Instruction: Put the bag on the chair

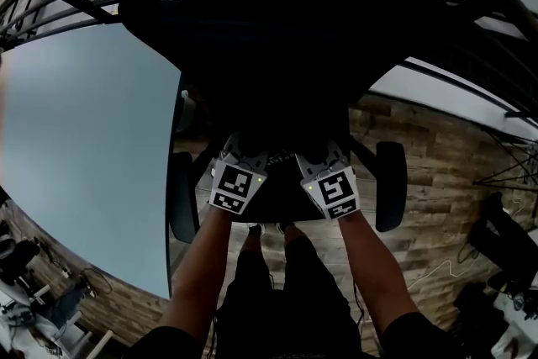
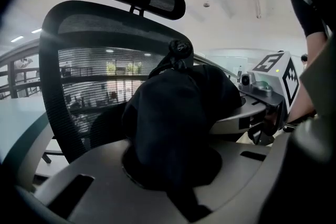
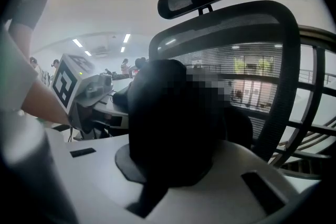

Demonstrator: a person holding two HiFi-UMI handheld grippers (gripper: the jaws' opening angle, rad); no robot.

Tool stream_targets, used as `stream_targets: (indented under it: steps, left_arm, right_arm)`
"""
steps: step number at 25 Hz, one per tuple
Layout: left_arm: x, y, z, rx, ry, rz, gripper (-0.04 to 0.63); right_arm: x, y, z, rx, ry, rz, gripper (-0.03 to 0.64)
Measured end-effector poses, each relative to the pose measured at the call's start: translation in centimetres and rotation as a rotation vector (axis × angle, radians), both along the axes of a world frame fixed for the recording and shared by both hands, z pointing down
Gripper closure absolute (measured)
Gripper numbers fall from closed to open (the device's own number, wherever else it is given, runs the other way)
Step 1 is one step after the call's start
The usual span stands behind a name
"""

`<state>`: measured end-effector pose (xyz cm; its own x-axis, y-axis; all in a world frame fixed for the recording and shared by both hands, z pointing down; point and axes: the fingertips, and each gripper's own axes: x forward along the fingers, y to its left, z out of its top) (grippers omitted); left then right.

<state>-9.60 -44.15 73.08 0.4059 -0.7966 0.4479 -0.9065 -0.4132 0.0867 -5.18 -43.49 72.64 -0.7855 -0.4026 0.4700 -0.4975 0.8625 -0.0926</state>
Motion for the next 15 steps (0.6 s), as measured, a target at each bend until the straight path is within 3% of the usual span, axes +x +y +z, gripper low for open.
stream_targets:
  steps: [15]
  left_arm:
    - [-0.7, -0.8, 3.1, -0.030, -0.004, 0.007, 0.563]
  right_arm:
    - [0.2, -1.0, 3.6, 0.000, -0.004, 0.050, 0.588]
